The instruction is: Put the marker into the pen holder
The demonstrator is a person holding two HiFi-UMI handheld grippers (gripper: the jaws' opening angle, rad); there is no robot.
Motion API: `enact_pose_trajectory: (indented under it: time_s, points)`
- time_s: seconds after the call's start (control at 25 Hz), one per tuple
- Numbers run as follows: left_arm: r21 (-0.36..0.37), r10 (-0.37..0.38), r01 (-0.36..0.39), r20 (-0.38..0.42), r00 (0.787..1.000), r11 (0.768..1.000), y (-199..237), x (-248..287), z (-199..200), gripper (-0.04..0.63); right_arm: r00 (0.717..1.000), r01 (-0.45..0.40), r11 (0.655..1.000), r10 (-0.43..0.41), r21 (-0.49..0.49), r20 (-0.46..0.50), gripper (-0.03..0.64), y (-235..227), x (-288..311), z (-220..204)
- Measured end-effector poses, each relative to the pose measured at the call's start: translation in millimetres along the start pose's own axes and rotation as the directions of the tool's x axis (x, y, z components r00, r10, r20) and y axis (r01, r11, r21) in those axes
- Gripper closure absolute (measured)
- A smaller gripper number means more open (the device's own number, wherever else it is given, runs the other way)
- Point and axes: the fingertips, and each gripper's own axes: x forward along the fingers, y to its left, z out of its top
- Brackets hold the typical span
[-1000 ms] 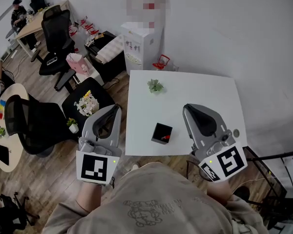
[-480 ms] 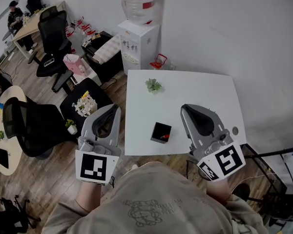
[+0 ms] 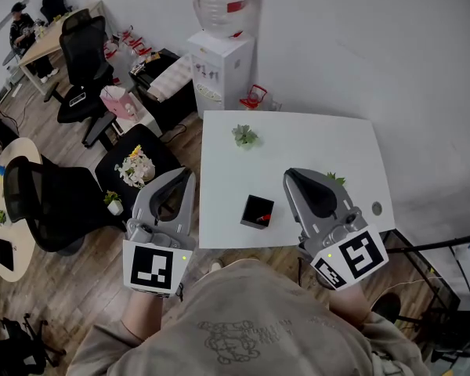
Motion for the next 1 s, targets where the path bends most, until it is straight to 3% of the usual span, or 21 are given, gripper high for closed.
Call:
enact_pose_trajectory:
  time_s: [0.2, 1.0]
  points:
    - [0.006, -0.012, 0.012, -0.009, 1.0, 1.0, -6, 4, 0, 0.595, 0.997, -0.062, 0.998, 0.063, 0.019, -0.045, 0.588, 8, 4, -10]
    - [0.009, -0.028, 0.028, -0.017, 0.999, 1.0, -16, 10, 1, 0.595, 0.999, -0.008, 1.0, 0.008, 0.001, -0.042, 0.589, -8, -7, -11]
